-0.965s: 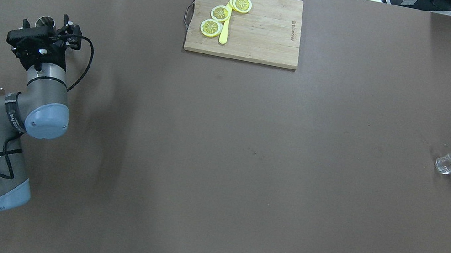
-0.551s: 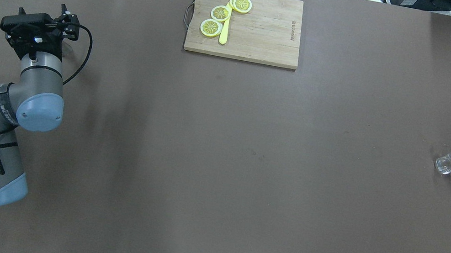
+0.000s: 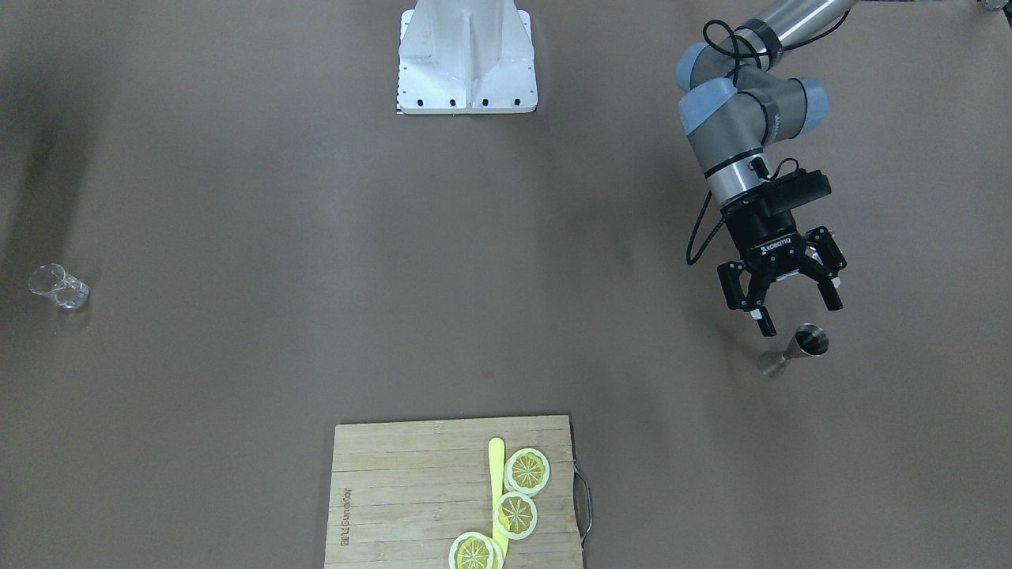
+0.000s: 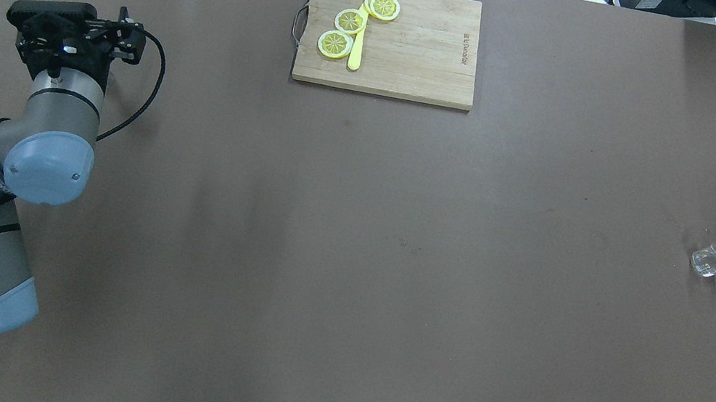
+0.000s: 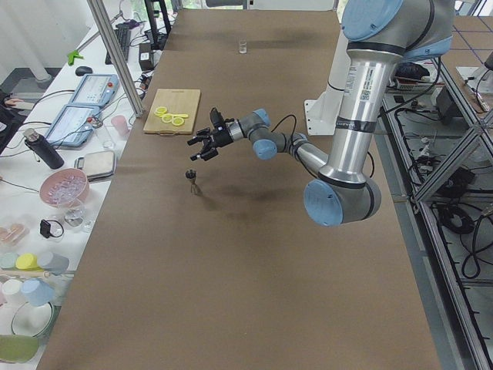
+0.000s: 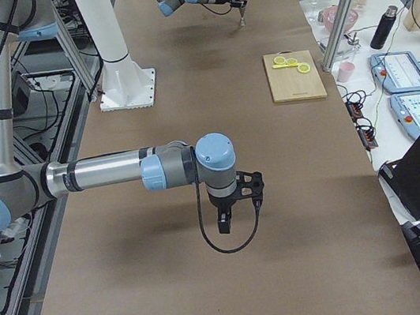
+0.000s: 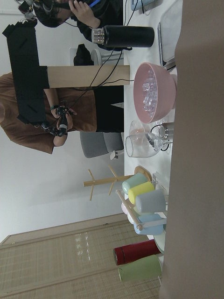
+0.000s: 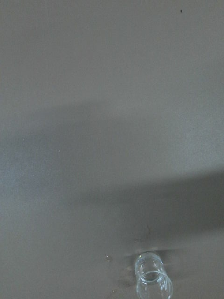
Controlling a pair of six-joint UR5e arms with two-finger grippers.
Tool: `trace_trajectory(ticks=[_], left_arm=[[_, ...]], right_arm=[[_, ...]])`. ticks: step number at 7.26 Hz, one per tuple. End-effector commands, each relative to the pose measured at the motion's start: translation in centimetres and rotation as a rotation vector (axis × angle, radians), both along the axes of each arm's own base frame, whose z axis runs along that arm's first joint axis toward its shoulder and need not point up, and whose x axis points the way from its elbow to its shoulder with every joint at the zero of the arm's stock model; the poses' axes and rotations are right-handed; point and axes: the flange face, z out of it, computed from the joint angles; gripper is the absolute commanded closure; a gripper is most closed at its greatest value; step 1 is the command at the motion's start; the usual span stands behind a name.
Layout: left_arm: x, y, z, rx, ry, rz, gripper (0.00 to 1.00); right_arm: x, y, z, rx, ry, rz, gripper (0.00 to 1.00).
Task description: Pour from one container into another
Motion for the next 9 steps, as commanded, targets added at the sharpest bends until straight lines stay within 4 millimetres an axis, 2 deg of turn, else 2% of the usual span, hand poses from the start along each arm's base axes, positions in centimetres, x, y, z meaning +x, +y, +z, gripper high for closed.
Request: trace_trajectory(ticks=[1,3,4,6,9], left_arm=[[0.1,1.3,-2.6,-0.033,-0.035,0.180,0.02],[0.6,2.4,-4.7,-0.045,-0.058,0.375,0.02],[0.9,2.6,-4.2,-0.054,-0.103,0.439,0.02],[2.9,3.5,-4.8,-0.096,-0.089,0.655,0.02],[3.0,1.8,-7.1,-0.193,-0.145,0.658,0.02]], right_arm=[[0.0,0.0,0.1,-0.003,0.001,-0.001,0.00],[0.0,0.1,0.2,-0.004,0.001,-0.001,0.00],[0.0,0.1,0.2,-0.003,0.001,-0.001,0.00],[0.0,0.0,0.1,0.002,0.001,-0.001,0.00],[0.0,-0.2,-0.1,0.010,0.001,-0.001,0.00]])
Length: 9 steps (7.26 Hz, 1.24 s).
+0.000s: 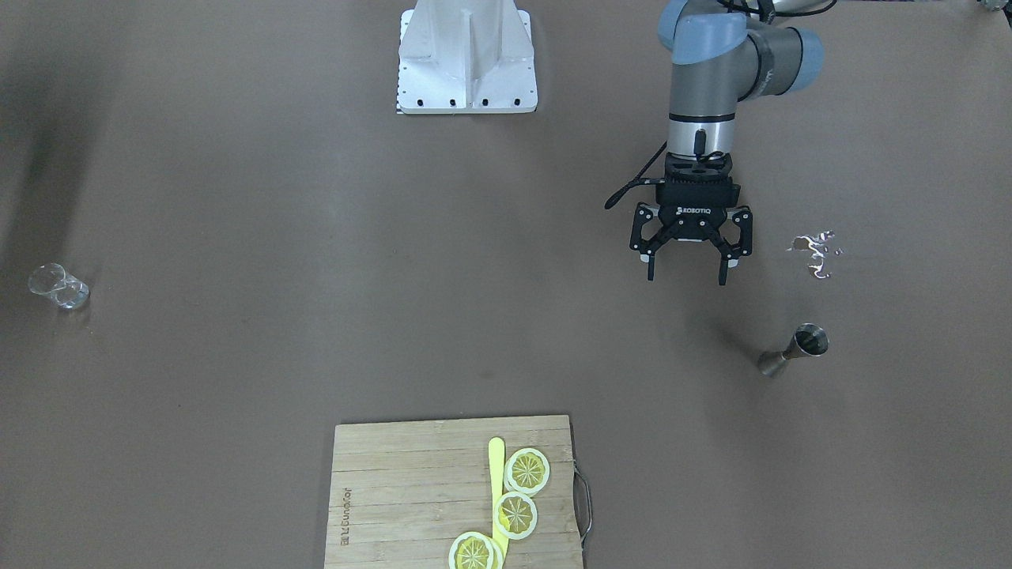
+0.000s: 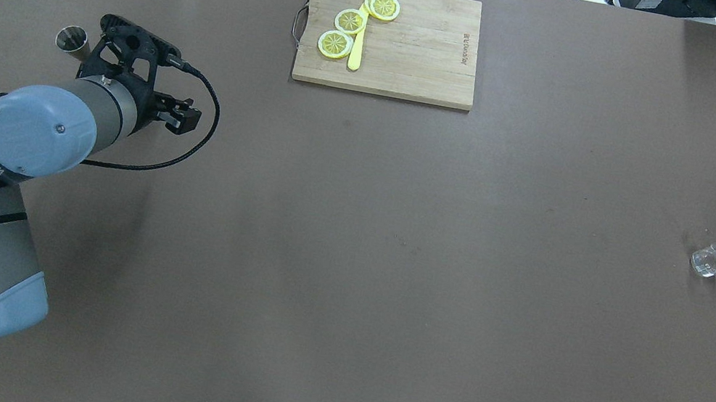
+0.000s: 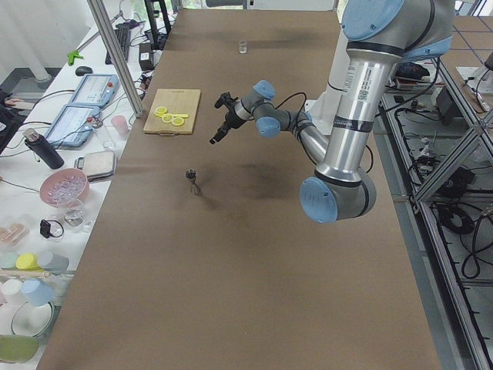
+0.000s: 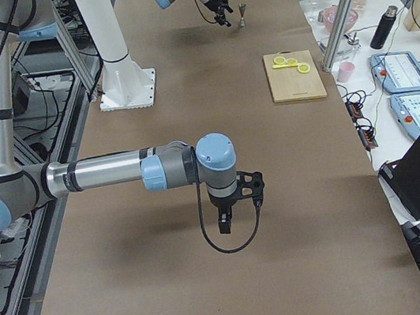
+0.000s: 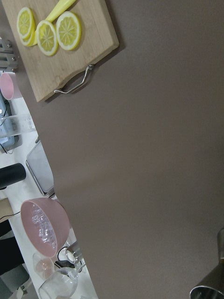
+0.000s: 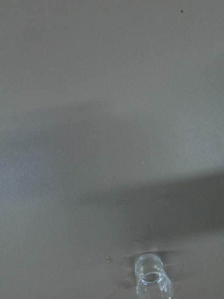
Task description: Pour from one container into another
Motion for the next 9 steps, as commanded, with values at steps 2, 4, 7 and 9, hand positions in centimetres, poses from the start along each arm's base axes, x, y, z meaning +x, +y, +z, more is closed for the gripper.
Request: trace_trajectory(ticks=[2,4,7,9], left_arm=[[-1.0,-1.9,-2.8,0.057,-0.100,0.120,0.02],[-3.7,-3.9,-3.7,0.013,-0.033,0.255,0.02],[-9.4,-7.0,-2.4,-0.059,0.023,0.380,0.02],[-14.7,-10.6,1.4,-0.129,0.043,0.425,0.02]], right_arm=[[0.0,-0.1,-0.1,0.002,0.000,0.000,0.00],[0.0,-0.1,-0.1,0.004,0.000,0.000,0.00],[0.0,-0.1,-0.1,0.004,-0.002,0.001,0.00],[-0.1,-0.2,-0.2,0.006,-0.002,-0.001,0.00]])
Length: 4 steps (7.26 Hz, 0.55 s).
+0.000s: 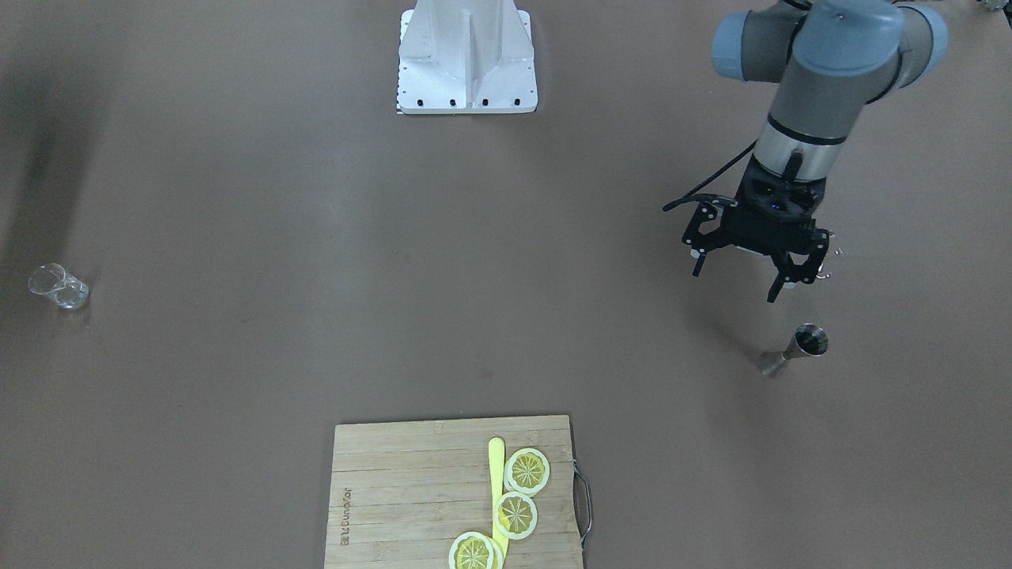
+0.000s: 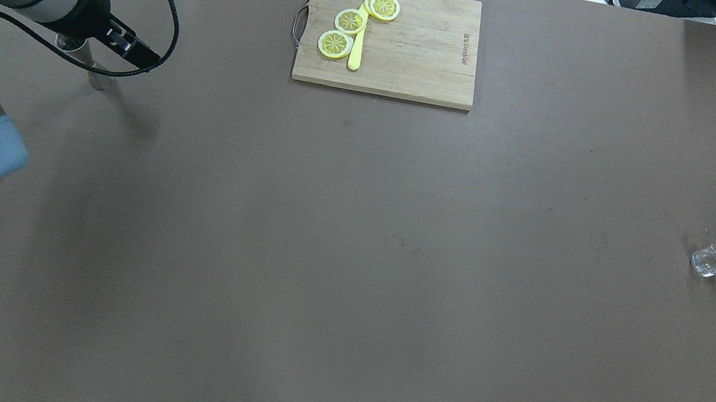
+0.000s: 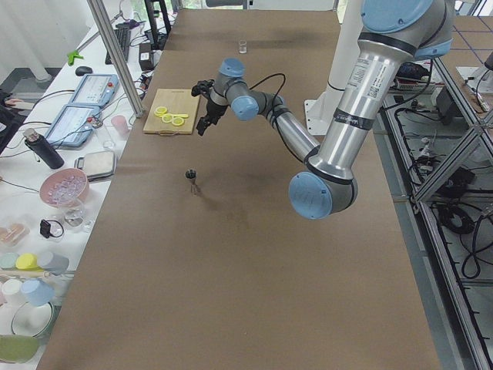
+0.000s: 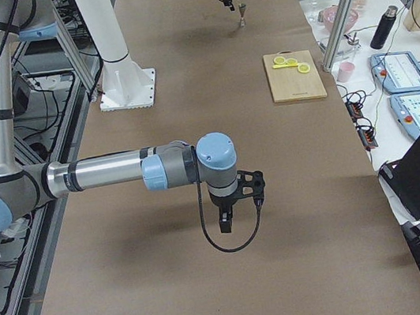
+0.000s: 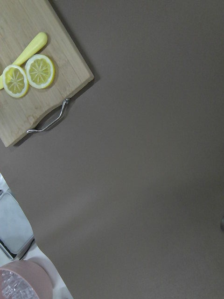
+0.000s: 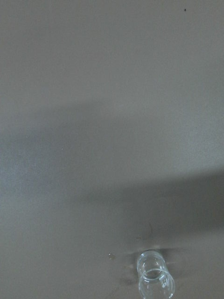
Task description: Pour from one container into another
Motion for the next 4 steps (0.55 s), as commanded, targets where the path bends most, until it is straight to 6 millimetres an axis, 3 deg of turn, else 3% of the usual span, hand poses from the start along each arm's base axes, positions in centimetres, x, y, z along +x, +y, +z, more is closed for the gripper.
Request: trace_trajectory(ticks=[1,4], left_arm=[[-6.4,-2.7,2.4,-0.074,0.061,0.053,0.02],[-13.7,-4.3,8.1,-0.068,0.015,0.087,0.02]], right_arm=[[0.0,0.0,0.0,0.000,0.000,-0.001,0.00],[0.0,0.0,0.0,0.000,0.000,-0.001,0.00]])
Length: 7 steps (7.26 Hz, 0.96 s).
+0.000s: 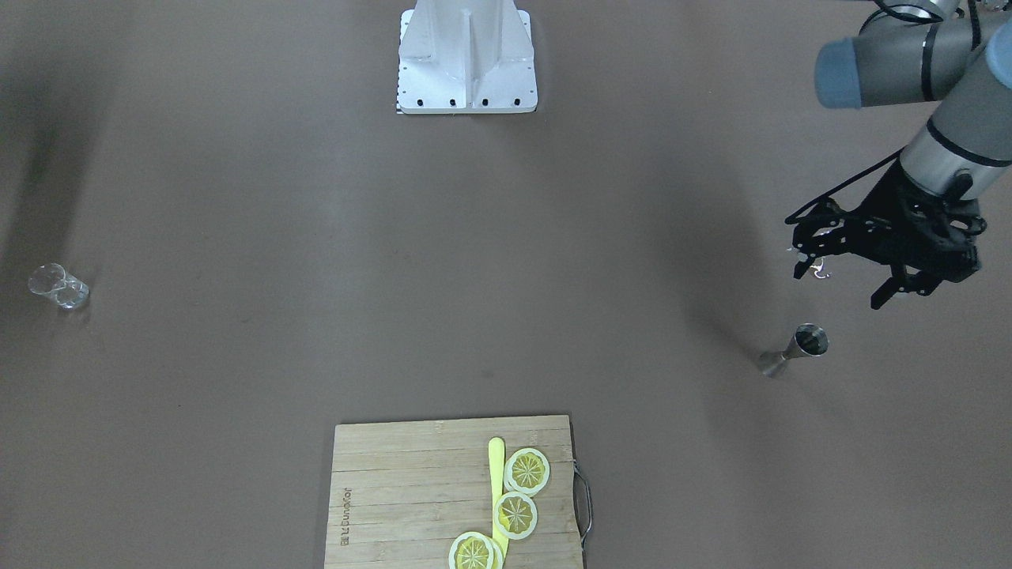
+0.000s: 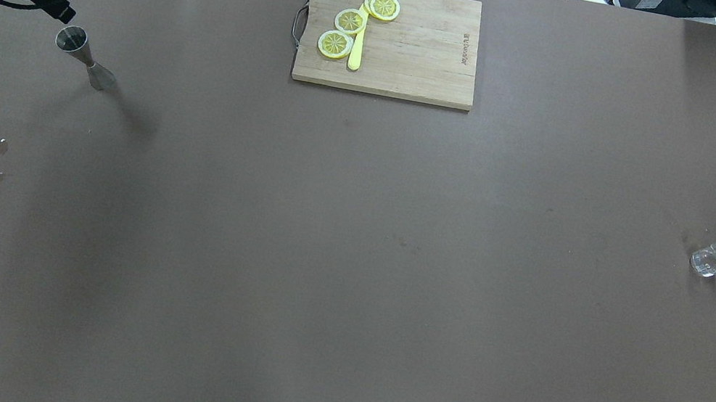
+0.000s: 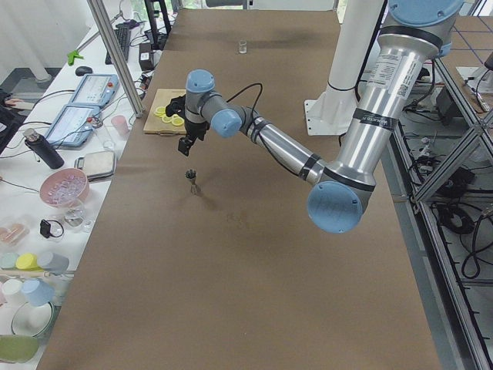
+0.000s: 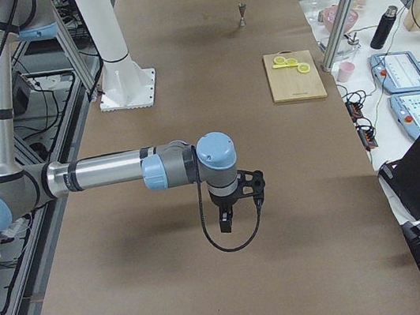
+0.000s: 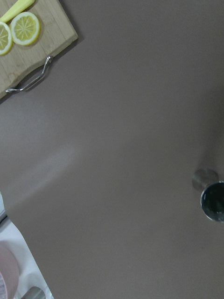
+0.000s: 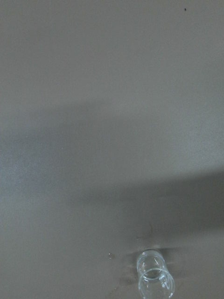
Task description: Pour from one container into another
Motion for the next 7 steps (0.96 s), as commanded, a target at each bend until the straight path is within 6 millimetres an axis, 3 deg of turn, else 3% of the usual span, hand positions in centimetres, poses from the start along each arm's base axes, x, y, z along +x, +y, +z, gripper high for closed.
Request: trace_trajectory(ticks=[1,3,4,5,7], left_arm=[[-4.8,-0.5,4.2,-0.021,-0.035,-0.014,0.02],[-8.2,0.6,5.4,-0.192,0.064,0.014,0.02],[-9.1,1.3,7.1,-0.204,0.057,0.021,0.02],[-9.9,2.2,10.6,-0.264,0.034,0.006,0.02],[-13.8,5.0,17.2,-0.370,-0.014,-0.066,0.02]], right_arm=[[0.0,0.0,0.0,0.000,0.000,0.000,0.00],[0.0,0.0,0.0,0.000,0.000,0.000,0.00],[0.0,0.0,0.0,0.000,0.000,0.000,0.00],[0.0,0.0,0.0,0.000,0.000,0.000,0.00],[0.0,0.0,0.0,0.000,0.000,0.000,0.00]])
